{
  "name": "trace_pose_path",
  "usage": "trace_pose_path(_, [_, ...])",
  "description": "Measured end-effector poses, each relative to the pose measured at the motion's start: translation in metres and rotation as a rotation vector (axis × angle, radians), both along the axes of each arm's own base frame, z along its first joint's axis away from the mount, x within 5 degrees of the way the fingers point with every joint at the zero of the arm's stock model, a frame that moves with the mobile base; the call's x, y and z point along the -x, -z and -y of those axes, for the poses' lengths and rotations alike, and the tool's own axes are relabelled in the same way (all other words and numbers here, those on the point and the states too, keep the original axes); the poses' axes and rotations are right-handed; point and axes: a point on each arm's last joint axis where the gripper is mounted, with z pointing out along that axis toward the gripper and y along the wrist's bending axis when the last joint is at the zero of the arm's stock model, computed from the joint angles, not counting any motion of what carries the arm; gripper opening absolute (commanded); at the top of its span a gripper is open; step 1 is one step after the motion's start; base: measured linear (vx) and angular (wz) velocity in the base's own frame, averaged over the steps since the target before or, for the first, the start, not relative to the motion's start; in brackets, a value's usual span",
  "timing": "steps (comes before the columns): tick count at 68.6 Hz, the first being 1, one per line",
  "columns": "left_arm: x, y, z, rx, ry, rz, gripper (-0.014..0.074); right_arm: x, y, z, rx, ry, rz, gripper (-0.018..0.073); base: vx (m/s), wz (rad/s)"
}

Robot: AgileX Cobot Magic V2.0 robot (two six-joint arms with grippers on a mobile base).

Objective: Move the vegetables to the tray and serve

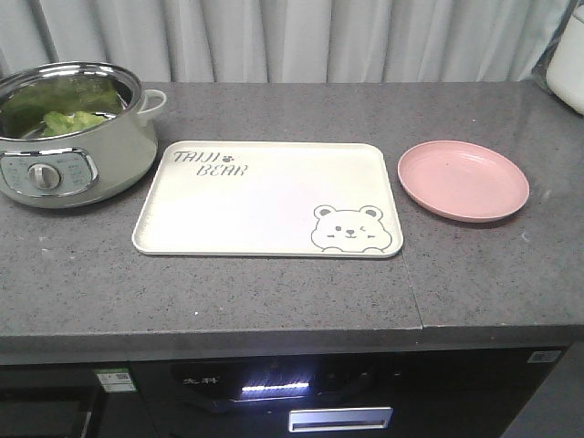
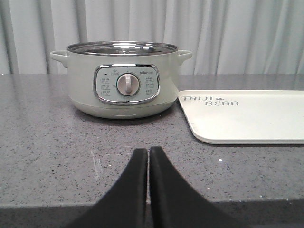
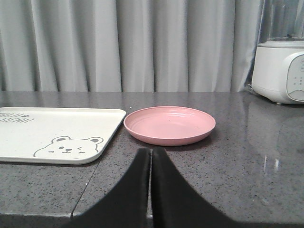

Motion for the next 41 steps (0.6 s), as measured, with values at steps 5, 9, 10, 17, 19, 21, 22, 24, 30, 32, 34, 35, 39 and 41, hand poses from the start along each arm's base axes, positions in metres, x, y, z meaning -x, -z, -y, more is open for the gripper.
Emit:
trace_pose_path(5, [0.0000,0.0000,0.0000,0.000,0.000,0.000,-0.0006,0.0000,0.0000,0.0000,0.000,0.000,0.000,-0.0002,0.04,-0.02])
trace_pose_path(9, [0.0000,0.0000,0.0000,0.000,0.000,0.000,-0.0006,0.0000,0.0000,0.0000,0.000,0.000,0.000,-0.0002,0.04,-0.03])
trace_pose_path(10, [0.0000,0.0000,0.0000,0.000,0.000,0.000,-0.0006,0.0000,0.0000,0.0000,0.000,0.000,0.000,-0.0002,0.03,-0.03])
trace_pose_path(17, [0.0000,0.0000,0.0000,0.000,0.000,0.000,-0.0006,0.0000,0.0000,0.0000,0.000,0.000,0.000,-0.0002,0.03,-0.03])
trace_pose_path(19, [0.0000,0.0000,0.0000,0.000,0.000,0.000,-0.0006,0.0000,0.0000,0.0000,0.000,0.000,0.000,-0.0002,0.03,-0.03])
trace_pose_path(21, [0.0000,0.0000,0.0000,0.000,0.000,0.000,-0.0006,0.0000,0.0000,0.0000,0.000,0.000,0.000,-0.0002,0.03,-0.02])
trace_pose_path(22, [0.0000,0.0000,0.0000,0.000,0.000,0.000,-0.0006,0.0000,0.0000,0.0000,0.000,0.000,0.000,-0.0002,0.03,-0.02])
trace_pose_path(24, [0.0000,0.0000,0.0000,0.000,0.000,0.000,-0.0006,0.0000,0.0000,0.0000,0.000,0.000,0.000,-0.0002,0.03,-0.02])
trace_pose_path(30, [0.0000,0.0000,0.0000,0.000,0.000,0.000,-0.0006,0.0000,0.0000,0.0000,0.000,0.000,0.000,-0.0002,0.02,-0.02])
trace_pose_path(32, [0.0000,0.0000,0.0000,0.000,0.000,0.000,-0.0006,0.0000,0.0000,0.0000,0.000,0.000,0.000,-0.0002,0.02,-0.02])
trace_pose_path(34, [0.0000,0.0000,0.0000,0.000,0.000,0.000,-0.0006,0.0000,0.0000,0.0000,0.000,0.000,0.000,-0.0002,0.02,-0.02])
trace_pose_path(35, [0.0000,0.0000,0.0000,0.000,0.000,0.000,-0.0006,0.0000,0.0000,0.0000,0.000,0.000,0.000,-0.0002,0.02,-0.02])
trace_pose_path(39, [0.0000,0.0000,0.0000,0.000,0.000,0.000,-0.0006,0.0000,0.0000,0.0000,0.000,0.000,0.000,-0.0002,0.02,-0.02])
trace_pose_path(41, [0.0000,0.0000,0.0000,0.000,0.000,0.000,-0.0006,0.0000,0.0000,0.0000,0.000,0.000,0.000,-0.0002,0.02,-0.01])
